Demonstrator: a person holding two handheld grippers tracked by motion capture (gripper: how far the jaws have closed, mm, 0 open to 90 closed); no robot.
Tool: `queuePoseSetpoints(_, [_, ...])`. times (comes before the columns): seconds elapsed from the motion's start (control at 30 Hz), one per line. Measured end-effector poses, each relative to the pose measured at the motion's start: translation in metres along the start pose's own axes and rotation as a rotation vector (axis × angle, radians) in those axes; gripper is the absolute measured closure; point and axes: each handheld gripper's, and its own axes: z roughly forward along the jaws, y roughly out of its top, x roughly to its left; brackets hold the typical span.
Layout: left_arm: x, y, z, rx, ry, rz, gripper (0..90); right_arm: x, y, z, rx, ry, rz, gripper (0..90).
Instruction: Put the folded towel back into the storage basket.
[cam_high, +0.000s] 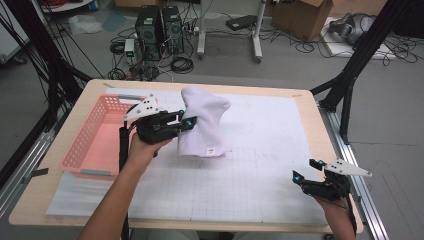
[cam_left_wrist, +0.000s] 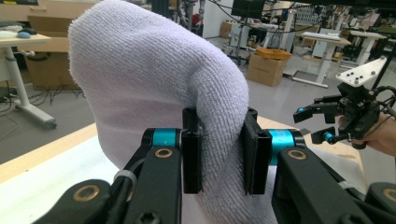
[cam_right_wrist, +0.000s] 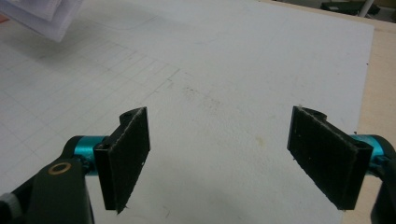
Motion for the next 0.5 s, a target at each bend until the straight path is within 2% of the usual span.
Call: queuePoseSetpoints(0.5, [0.007,0.011,-0.019,-0.013,0.026,0.02,73.3,0.0,0.001,0.0,-0.003,0.002,-0.005,19.9])
